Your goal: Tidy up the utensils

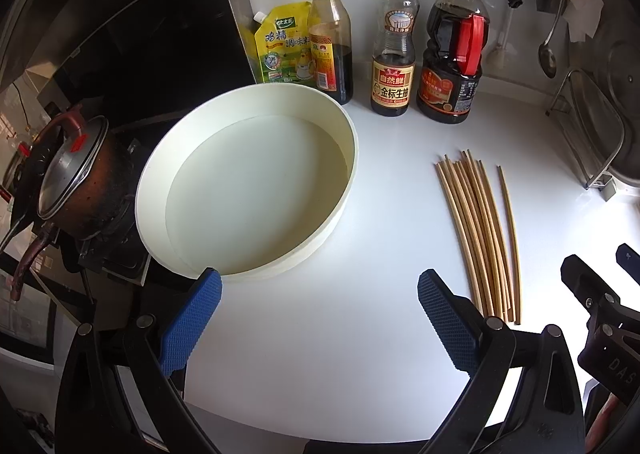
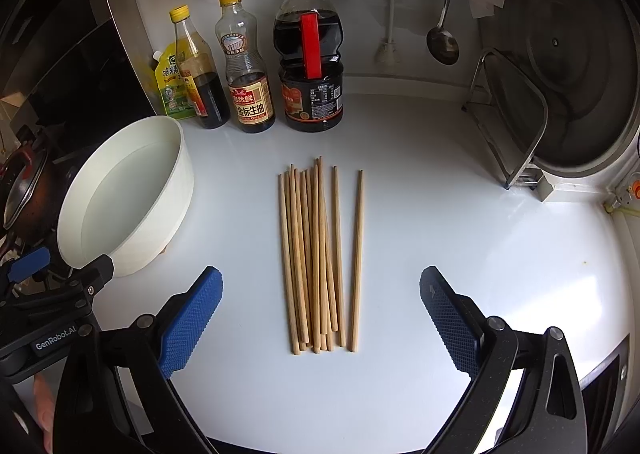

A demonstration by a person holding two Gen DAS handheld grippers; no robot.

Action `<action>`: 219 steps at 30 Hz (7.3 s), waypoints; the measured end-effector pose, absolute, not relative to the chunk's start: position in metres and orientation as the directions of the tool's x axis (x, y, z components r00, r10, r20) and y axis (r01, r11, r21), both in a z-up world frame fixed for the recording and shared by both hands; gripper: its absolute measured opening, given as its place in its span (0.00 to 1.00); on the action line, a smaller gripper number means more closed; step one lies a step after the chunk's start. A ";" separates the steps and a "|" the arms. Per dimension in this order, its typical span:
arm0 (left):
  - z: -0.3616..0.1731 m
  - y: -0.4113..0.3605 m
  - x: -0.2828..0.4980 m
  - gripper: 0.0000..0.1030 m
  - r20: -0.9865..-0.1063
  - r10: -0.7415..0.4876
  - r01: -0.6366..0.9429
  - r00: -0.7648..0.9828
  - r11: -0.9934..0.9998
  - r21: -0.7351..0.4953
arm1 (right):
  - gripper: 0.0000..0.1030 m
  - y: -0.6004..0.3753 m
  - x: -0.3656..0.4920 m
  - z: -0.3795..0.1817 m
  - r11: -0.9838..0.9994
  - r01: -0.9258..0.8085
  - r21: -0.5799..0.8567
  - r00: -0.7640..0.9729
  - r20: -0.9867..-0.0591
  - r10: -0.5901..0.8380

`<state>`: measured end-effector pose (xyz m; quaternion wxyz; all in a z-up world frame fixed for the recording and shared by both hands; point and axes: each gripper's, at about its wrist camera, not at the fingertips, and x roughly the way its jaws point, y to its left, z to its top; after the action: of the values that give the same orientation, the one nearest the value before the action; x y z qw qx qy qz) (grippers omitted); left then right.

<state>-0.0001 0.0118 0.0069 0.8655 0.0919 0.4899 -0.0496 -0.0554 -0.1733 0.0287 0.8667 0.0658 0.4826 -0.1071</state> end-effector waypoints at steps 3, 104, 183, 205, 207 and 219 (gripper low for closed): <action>0.007 0.012 0.000 0.94 -0.856 0.004 0.176 0.516 0.978 0.111 | 0.92 -0.173 -0.056 0.029 0.969 0.248 0.010 0.512 -0.850 -0.122; -0.120 -0.072 0.043 0.94 -0.898 -0.148 0.240 0.414 0.969 -0.049 | 0.92 -0.280 -0.012 -0.107 0.973 0.230 0.023 0.408 -0.910 -0.075; -0.032 -0.047 0.065 0.07 -0.848 -0.240 0.345 0.473 0.936 -0.072 | 0.06 -0.208 0.013 -0.014 0.993 0.068 0.093 0.570 -0.821 0.038; -0.028 0.137 0.174 0.07 -0.863 -0.091 0.174 0.498 0.985 -0.004 | 0.06 -0.004 0.153 -0.016 0.960 -0.118 0.255 0.524 -0.805 0.278; -0.037 0.141 0.179 0.07 -0.871 -0.094 0.179 0.482 0.984 -0.007 | 0.06 0.001 0.160 -0.027 0.962 -0.103 0.253 0.501 -0.822 0.270; -0.078 0.150 0.197 0.07 -0.912 -0.101 0.192 0.399 0.981 -0.024 | 0.06 0.025 0.179 -0.079 0.973 -0.097 0.210 0.379 -0.896 0.231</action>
<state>0.1967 0.1501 -0.0779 0.8352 0.0420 0.5412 -0.0875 0.1786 0.0252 -0.0787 0.8282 0.0613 0.5481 0.0991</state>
